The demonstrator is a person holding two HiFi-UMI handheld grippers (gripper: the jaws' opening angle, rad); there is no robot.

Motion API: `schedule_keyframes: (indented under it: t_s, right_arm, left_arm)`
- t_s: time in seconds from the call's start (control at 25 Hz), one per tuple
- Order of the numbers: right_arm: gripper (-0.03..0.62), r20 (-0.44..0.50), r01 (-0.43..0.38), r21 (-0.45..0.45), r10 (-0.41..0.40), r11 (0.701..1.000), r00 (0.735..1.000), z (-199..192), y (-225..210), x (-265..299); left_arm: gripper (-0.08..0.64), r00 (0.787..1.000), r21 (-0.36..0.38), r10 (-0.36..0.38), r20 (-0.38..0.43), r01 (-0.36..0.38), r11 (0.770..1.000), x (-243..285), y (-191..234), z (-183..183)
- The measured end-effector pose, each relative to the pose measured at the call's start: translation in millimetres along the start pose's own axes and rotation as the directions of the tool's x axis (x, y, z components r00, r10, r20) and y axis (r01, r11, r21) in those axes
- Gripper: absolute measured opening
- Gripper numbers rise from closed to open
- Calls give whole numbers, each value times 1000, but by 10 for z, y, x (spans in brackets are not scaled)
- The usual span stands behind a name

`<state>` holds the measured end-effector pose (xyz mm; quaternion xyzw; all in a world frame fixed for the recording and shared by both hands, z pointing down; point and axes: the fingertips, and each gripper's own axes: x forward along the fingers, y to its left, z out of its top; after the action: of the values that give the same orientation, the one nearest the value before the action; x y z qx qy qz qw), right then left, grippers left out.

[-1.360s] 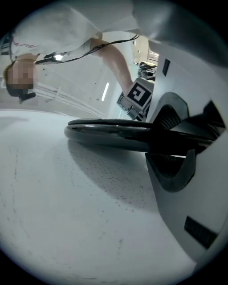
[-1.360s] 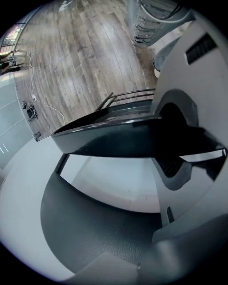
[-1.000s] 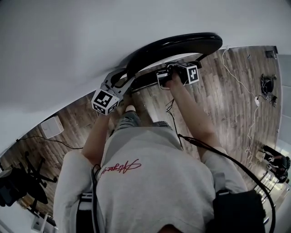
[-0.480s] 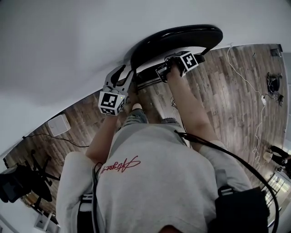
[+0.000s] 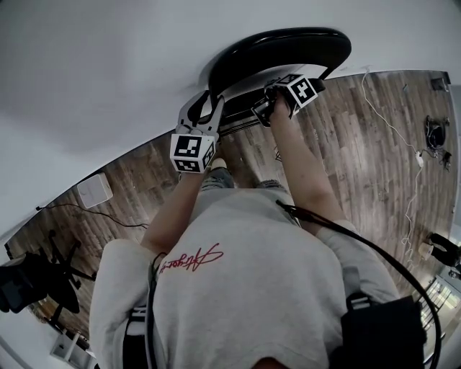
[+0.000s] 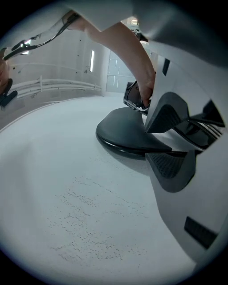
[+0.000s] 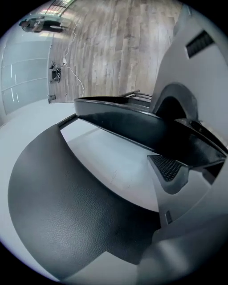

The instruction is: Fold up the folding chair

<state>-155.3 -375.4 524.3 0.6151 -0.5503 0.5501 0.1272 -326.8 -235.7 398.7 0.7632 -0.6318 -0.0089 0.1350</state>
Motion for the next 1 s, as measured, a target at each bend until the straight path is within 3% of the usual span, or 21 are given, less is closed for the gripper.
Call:
schedule_keyframes:
  t_s: [0.24, 0.36, 0.44, 0.56, 0.6, 0.68, 0.76, 0.84, 0.92, 1.0]
  right_arm:
    - [212, 52, -83, 121, 77, 989, 996, 21, -90, -171]
    - [210, 99, -124, 18, 121, 992, 988, 92, -91, -369]
    - [204, 118, -254, -84, 263, 964, 958, 101, 1, -627]
    - [143, 141, -515, -205, 546, 832, 826, 94, 181, -1231]
    - [89, 150, -558, -242, 598, 794, 787, 93, 189, -1433]
    - [53, 163, -596, -359, 677, 718, 718, 86, 164, -1840]
    - [36, 162, -579, -536, 748, 614, 644, 55, 120, -2287]
    - [24, 144, -514, -701, 803, 495, 578, -3, 22, -2736]
    - [18, 118, -448, -804, 844, 391, 524, -79, -138, -3133]
    - [17, 91, -387, -870, 871, 305, 483, -149, -346, -3470]
  left_arm:
    - [133, 1000, -10, -12, 2, 12, 1000, 65, -170, 13]
    - [133, 999, 14, -43, -5, 43, 999, 104, -311, -11]
    - [133, 998, 39, -64, -9, 64, 997, 137, -439, -9]
    - [132, 997, 72, -82, 7, 81, 994, 147, -684, 86]
    - [132, 996, 79, -89, 21, 87, 993, 131, -787, 140]
    - [96, 992, 83, -103, 69, 97, 992, 68, -1019, 279]
    - [64, 986, 86, -117, 120, 107, 991, -31, -1290, 414]
    - [50, 978, 101, -137, 160, 122, 987, -158, -1608, 492]
    - [35, 968, 129, -156, 198, 132, 983, -316, -1945, 505]
    - [24, 961, 151, -160, 227, 128, 980, -499, -2286, 467]
